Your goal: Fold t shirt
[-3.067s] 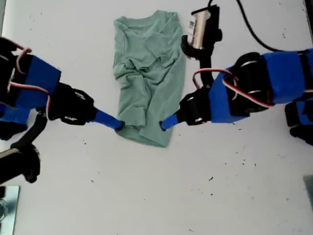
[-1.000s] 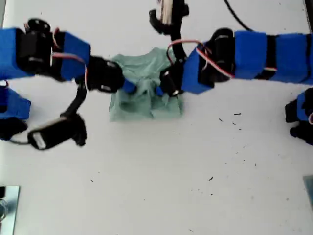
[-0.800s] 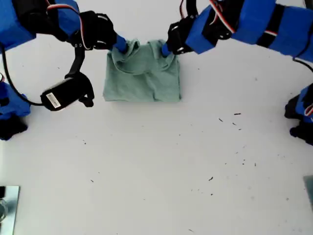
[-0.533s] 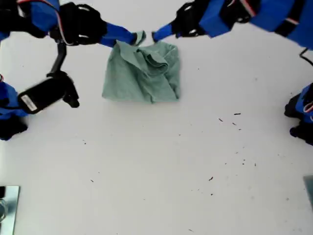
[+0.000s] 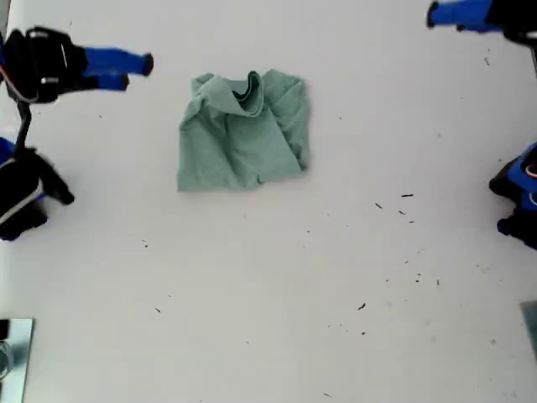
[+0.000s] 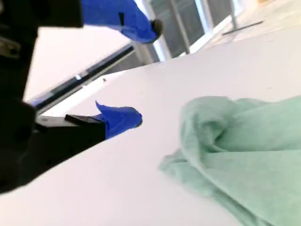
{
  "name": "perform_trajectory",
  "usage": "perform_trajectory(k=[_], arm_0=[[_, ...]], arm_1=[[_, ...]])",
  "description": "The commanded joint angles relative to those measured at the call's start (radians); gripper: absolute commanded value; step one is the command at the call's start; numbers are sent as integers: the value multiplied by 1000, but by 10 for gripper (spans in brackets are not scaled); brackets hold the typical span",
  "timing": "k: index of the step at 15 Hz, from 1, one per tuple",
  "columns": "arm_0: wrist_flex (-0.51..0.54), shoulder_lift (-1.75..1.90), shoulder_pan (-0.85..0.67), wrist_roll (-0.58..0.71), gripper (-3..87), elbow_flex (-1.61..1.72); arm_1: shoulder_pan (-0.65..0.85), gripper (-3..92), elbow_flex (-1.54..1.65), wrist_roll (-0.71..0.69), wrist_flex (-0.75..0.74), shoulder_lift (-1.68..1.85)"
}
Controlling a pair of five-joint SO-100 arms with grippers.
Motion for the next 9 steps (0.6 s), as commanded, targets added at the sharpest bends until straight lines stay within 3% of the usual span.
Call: perform_trajectory(k=[1, 3, 5, 7, 9], arm_0=[[-106, 357, 242, -176, 198, 291], [-114, 676, 365, -302, 153, 554], [-37, 767, 420, -407, 148, 660], [-31, 765, 419, -410, 140, 721], [-37, 765, 422, -422, 69, 816]], arm_1=[[-161, 186, 399, 172, -41, 330], [-319, 170, 762, 337, -66, 638], [-430, 189, 942, 416, -80, 635], [-449, 197, 1086, 453, -100, 635], [-453, 188, 1163, 480, -117, 632]])
